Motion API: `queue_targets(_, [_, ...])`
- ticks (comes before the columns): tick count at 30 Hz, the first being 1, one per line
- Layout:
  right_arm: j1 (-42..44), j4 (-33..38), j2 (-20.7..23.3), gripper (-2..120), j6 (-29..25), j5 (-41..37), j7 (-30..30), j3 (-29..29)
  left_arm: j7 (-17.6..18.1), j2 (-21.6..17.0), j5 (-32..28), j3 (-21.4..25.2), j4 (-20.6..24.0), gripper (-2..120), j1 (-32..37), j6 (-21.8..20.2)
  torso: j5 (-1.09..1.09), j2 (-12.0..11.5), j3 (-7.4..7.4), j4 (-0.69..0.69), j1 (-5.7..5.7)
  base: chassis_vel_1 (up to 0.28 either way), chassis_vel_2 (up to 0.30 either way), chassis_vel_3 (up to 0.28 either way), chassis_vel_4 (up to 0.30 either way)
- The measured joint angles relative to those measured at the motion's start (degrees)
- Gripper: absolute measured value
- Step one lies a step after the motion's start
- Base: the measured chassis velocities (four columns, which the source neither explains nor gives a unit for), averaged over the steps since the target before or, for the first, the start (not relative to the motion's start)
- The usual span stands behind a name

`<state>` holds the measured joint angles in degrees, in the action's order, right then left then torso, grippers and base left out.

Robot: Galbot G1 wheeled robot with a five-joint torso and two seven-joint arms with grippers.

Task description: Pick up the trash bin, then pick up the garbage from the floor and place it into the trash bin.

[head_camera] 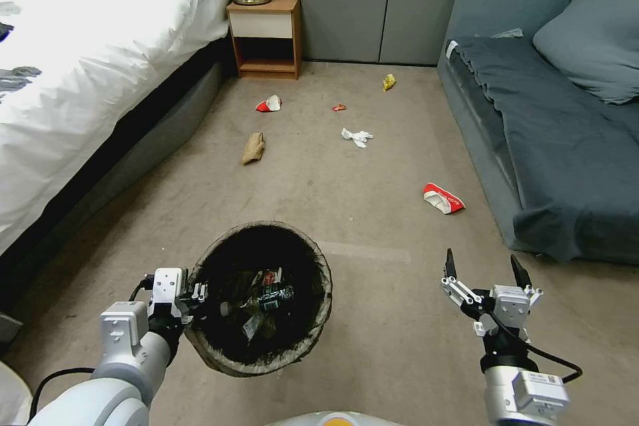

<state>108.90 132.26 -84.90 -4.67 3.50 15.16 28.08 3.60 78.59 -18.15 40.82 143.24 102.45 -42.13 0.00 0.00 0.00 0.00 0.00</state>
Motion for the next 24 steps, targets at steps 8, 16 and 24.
queue_targets(8, [0.11, -0.07, -0.2, 100, 0.04, 0.57, 0.02, -0.26, -0.09, -0.08, -0.02, 0.0, 0.0, 1, -0.09, 0.0, -0.01, 0.0, 0.0, 0.0, 0.0, -0.171, 0.179, 0.177, -0.161])
queue_targets(16, [0.15, -0.1, -0.2, 100, 0.04, 0.7, 0.02, -0.38, -0.12, -0.06, -0.04, 0.02, 0.0, 1, -0.11, 0.0, 0.0, 0.0, 0.0, 0.0, 0.0, -0.231, 0.23, 0.232, -0.222])
queue_targets(24, [0.15, -0.17, -0.23, 100, 0.01, 0.96, 0.14, -0.68, -0.15, -0.01, -0.05, 0.08, 0.0, 1, 0.0, 0.0, 0.01, -0.01, 0.01, 0.0, 0.0, -0.208, 0.211, 0.214, -0.208])
